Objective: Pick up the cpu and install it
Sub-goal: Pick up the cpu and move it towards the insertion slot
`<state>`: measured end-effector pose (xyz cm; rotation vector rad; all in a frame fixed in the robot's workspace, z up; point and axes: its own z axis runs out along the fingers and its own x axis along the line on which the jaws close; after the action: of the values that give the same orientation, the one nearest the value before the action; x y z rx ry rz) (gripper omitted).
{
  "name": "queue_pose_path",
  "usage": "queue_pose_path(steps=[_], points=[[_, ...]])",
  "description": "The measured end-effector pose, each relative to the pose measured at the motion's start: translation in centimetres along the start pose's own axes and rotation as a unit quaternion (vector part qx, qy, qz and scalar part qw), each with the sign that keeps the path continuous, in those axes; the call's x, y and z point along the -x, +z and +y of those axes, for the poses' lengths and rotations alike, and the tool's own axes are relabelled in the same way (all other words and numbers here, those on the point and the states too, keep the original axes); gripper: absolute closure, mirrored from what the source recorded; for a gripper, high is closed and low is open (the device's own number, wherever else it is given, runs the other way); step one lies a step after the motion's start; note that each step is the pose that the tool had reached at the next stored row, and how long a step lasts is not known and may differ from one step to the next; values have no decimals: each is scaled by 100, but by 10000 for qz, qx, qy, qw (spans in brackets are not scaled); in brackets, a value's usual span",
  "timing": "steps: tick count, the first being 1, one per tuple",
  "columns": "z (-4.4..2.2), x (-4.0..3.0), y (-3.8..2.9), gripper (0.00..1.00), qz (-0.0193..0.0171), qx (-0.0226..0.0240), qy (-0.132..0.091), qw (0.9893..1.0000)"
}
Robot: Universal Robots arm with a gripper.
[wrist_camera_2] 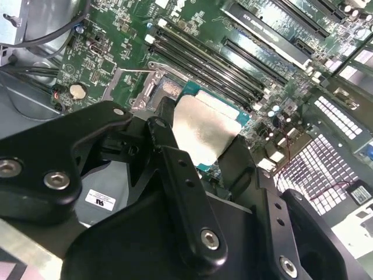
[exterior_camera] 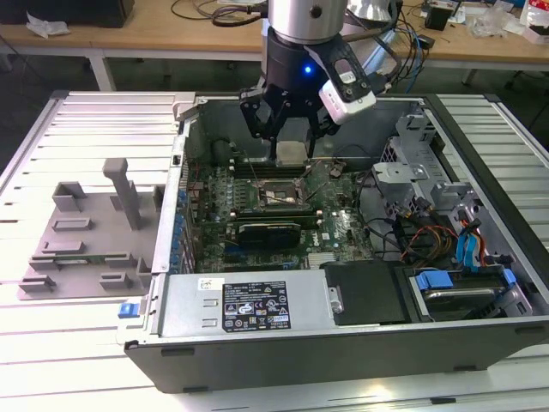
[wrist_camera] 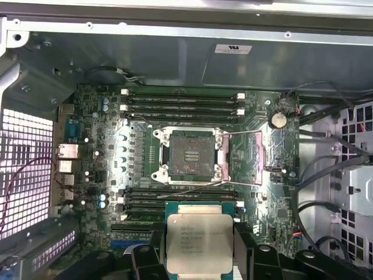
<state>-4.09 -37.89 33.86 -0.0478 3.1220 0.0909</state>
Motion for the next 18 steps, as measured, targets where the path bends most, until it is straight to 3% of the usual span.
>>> queue_pose_path(steps=[6, 8, 18], points=[[24, 7, 142, 45, -1, 30, 0, 10000], [49, 5, 195, 45, -2, 76, 2, 10000], [187, -14, 340, 45, -5, 158, 2, 9999]])
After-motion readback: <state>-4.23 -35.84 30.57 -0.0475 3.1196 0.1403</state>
